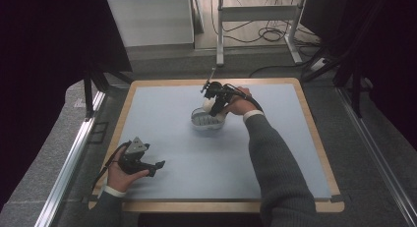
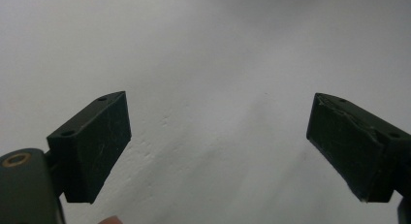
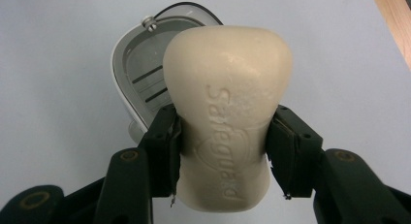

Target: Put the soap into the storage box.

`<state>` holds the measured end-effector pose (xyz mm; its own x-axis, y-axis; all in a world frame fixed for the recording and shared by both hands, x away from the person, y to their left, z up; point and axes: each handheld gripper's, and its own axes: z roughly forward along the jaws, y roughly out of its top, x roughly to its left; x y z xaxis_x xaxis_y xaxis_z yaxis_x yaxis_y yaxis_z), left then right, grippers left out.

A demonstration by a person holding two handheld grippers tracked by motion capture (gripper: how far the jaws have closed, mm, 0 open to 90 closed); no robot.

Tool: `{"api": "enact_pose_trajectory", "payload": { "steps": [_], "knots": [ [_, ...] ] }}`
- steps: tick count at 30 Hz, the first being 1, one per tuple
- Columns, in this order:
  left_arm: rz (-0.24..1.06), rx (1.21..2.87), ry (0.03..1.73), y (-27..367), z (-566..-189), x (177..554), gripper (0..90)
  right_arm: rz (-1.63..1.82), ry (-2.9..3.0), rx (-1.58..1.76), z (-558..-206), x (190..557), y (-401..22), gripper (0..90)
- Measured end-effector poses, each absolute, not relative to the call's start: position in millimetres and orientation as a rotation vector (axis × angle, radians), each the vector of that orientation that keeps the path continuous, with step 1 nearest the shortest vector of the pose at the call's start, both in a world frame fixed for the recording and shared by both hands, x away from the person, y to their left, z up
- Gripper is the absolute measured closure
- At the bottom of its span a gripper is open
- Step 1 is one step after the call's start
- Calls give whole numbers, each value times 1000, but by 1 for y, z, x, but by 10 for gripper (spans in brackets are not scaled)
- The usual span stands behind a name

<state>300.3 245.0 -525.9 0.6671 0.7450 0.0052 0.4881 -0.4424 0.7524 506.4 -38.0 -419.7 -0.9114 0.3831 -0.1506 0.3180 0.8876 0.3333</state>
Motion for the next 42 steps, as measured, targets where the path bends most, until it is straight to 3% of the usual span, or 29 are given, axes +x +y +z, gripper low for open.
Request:
{"api": "enact_pose_trajectory", "payload": {
  "steps": [18,22,42],
  "knots": [
    [437,2134,946,244,-526,300,92,323,2868,378,-449,505,-14,478],
    [435,2134,946,244,-526,300,92,341,2885,397,-447,503,-14,432],
    [431,2136,946,242,-528,301,92,599,2789,556,-423,491,-48,386]
  ]
}}
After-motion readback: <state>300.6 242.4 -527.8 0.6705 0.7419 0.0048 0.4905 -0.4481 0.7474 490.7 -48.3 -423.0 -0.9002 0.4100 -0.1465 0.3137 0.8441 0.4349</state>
